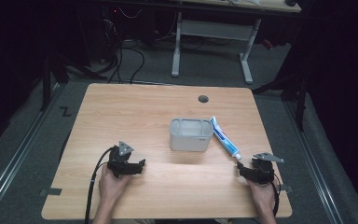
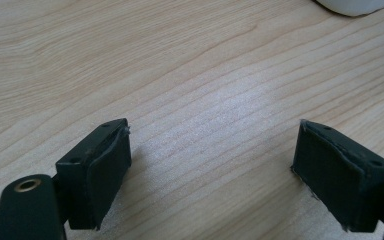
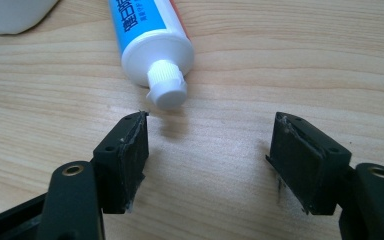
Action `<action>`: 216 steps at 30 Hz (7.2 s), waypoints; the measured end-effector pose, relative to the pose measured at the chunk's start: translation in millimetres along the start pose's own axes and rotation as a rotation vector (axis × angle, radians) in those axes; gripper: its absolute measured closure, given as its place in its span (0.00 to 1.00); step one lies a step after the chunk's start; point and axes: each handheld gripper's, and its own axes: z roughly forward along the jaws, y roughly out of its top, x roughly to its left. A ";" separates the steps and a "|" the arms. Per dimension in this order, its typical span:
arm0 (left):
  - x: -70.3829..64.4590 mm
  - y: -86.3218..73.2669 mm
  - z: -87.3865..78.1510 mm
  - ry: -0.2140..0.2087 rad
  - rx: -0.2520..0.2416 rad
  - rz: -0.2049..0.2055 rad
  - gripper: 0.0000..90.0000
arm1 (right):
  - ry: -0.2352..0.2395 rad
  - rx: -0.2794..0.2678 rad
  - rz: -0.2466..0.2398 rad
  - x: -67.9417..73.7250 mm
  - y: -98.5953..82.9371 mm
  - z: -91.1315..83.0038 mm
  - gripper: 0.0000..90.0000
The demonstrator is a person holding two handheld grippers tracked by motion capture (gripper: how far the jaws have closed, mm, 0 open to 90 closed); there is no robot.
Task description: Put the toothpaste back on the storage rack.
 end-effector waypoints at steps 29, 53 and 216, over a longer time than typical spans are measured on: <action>0.2 -0.3 -0.5 0.007 -0.004 -0.011 0.20 | 0.054 -0.077 -0.103 15.5 7.8 -38.7 0.46; 0.5 -0.3 -0.8 0.010 -0.005 -0.014 0.21 | 0.117 -0.064 -0.172 29.2 55.4 -14.7 0.53; -0.1 -0.9 -1.4 0.025 -0.007 -0.019 0.23 | 0.153 0.130 -0.149 23.3 130.5 48.5 0.78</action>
